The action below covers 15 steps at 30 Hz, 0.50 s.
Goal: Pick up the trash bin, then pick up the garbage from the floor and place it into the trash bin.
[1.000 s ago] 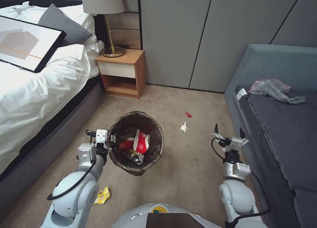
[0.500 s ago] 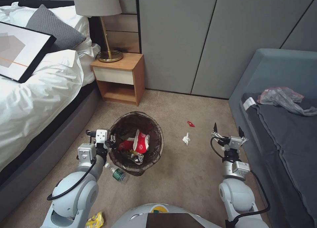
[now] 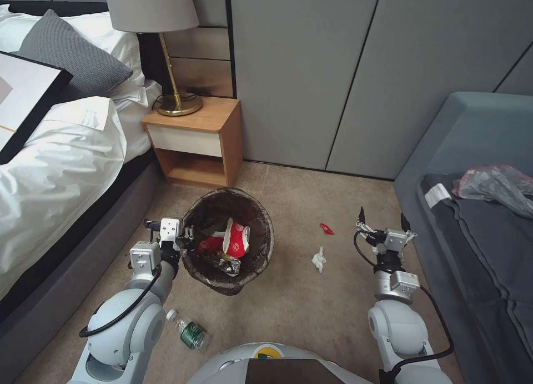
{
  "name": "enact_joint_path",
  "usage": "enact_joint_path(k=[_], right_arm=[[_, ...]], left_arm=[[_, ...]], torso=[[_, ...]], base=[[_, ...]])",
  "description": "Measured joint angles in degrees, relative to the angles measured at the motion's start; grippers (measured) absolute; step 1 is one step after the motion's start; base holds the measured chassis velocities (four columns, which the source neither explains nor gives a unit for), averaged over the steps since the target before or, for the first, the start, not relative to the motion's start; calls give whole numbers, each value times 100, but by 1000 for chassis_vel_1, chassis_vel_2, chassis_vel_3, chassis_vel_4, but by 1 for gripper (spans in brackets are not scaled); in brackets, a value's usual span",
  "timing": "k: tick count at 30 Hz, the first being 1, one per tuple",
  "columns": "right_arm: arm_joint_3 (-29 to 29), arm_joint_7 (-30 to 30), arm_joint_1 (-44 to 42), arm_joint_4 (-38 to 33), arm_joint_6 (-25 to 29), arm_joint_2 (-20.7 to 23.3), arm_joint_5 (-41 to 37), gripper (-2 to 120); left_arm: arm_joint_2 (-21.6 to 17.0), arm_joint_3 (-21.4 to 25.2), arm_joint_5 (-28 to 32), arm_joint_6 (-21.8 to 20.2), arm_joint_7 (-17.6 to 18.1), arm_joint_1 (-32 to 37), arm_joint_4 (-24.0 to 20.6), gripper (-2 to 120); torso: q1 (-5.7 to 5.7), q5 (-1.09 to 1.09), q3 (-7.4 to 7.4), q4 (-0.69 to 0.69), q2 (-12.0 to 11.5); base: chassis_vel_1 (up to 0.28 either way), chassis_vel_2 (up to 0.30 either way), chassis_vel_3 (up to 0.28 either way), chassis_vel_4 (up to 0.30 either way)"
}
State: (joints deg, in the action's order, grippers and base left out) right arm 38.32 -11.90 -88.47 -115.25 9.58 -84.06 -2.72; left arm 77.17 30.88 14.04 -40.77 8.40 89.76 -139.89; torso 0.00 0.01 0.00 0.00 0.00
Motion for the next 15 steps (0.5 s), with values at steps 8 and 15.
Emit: enact_joint_path(k=[8, 15], right_arm=[[-5, 21, 10, -14, 27, -4, 107, 100], [-243, -470, 126, -346, -1273, 398, -38, 100]], left_arm=[[9, 13, -1, 12, 3, -12, 25, 0], [11, 14, 0, 16, 7, -18, 36, 0]], torso=[[1, 1, 1, -1, -1], [1, -1, 0, 0, -1]], base=[[-168, 157, 151, -163], [-51, 45, 57, -38]])
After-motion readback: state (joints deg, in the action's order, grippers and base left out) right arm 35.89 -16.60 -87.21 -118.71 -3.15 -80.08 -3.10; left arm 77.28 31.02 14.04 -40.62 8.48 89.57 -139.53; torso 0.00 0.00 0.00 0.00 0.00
